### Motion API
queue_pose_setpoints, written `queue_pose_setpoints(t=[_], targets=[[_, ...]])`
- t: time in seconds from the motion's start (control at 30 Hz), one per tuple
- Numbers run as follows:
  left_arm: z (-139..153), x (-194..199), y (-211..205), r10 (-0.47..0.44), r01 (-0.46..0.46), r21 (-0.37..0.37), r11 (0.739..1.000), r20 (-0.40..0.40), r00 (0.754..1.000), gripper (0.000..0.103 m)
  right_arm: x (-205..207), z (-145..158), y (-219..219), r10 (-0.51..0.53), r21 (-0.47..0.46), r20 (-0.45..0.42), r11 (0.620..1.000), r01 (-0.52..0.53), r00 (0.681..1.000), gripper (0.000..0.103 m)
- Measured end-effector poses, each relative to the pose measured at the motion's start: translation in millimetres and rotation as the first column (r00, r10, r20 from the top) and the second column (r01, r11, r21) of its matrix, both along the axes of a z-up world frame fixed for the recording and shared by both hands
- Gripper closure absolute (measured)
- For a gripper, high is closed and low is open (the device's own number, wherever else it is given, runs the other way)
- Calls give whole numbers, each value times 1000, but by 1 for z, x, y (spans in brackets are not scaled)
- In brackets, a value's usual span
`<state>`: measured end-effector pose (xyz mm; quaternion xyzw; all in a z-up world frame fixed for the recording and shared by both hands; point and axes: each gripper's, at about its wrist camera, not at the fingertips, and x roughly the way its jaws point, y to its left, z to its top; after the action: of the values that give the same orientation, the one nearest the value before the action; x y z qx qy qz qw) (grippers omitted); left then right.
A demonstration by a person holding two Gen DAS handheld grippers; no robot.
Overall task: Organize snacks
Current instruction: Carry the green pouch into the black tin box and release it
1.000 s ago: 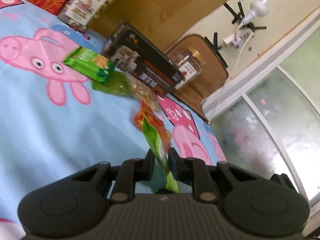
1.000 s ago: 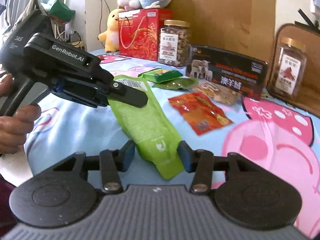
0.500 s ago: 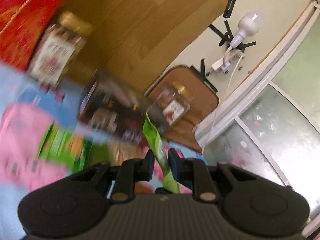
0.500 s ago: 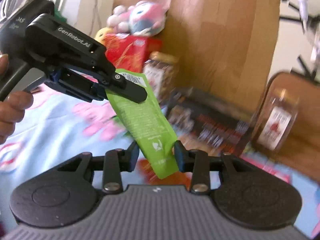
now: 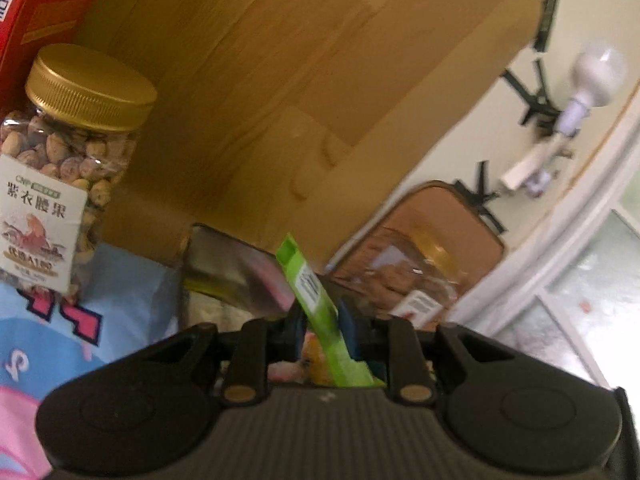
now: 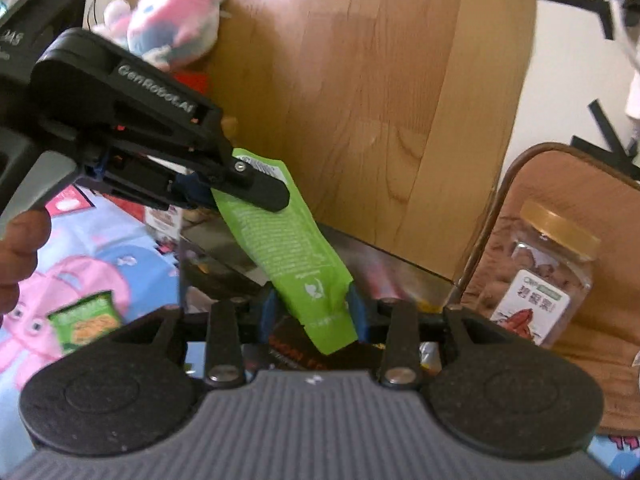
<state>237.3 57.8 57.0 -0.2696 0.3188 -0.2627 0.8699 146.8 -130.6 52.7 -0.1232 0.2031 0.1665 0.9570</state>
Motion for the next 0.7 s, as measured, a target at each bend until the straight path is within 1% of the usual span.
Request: queue_pose_setpoints(t=[0.03, 0.1, 0.13, 0.17, 0.23, 0.33, 0.4, 0.43, 0.47, 0.5, 0.53, 0.63, 0.7], targets=[[-3, 4, -1, 11, -11, 14, 1000, -12, 1000, 82, 1, -2, 2, 13, -2, 0, 1000, -13, 1000, 54], [-9, 9, -3, 17, -16, 40, 999, -33, 999, 72, -2, -4, 8, 14, -38, 37, 999, -13, 999, 43], [-11, 10, -4, 22, -20, 58, 998, -35, 999, 69, -3, -4, 11, 10, -53, 61, 999, -7, 998, 41], [-11, 8, -5, 31, -29, 83, 996, -23, 999, 62, -5, -3, 12, 5, -57, 75, 998, -1, 997, 40], [-7, 3, -3, 26, -25, 96, 995, -12, 1000, 53, -6, -1, 11, -5, -37, 82, 999, 8, 997, 40], [2, -15, 13, -1, -1, 70, 998, 18, 1000, 52, -19, 3, 7, -13, 4, 95, 1000, 13, 995, 41], [6, -36, 34, 10, -13, 61, 998, 39, 999, 52, -32, 7, 4, -8, 50, 105, 999, 3, 994, 42], [4, -46, 46, 29, -31, 61, 998, 37, 999, 52, -42, 9, 2, 4, 85, 99, 996, -12, 995, 42], [0, -58, 59, 51, -53, 64, 997, 31, 998, 52, -46, 9, 0, 24, 128, 82, 991, -35, 996, 46], [-7, -69, 71, 72, -74, 68, 995, 19, 997, 52, -52, 6, -1, 63, 179, 41, 981, -70, 997, 50], [-13, -77, 81, 93, -93, 72, 993, 3, 996, 52, -56, 1, 1, 104, 208, -6, 973, -101, 995, 52], [-38, -95, 105, 154, -147, 91, 985, -71, 985, 52, -62, -19, 19, 182, 232, -109, 961, -153, 977, 53], [-52, -100, 117, 169, -162, 71, 984, -122, 978, 52, -56, -28, 32, 208, 250, -165, 954, -163, 964, 52]])
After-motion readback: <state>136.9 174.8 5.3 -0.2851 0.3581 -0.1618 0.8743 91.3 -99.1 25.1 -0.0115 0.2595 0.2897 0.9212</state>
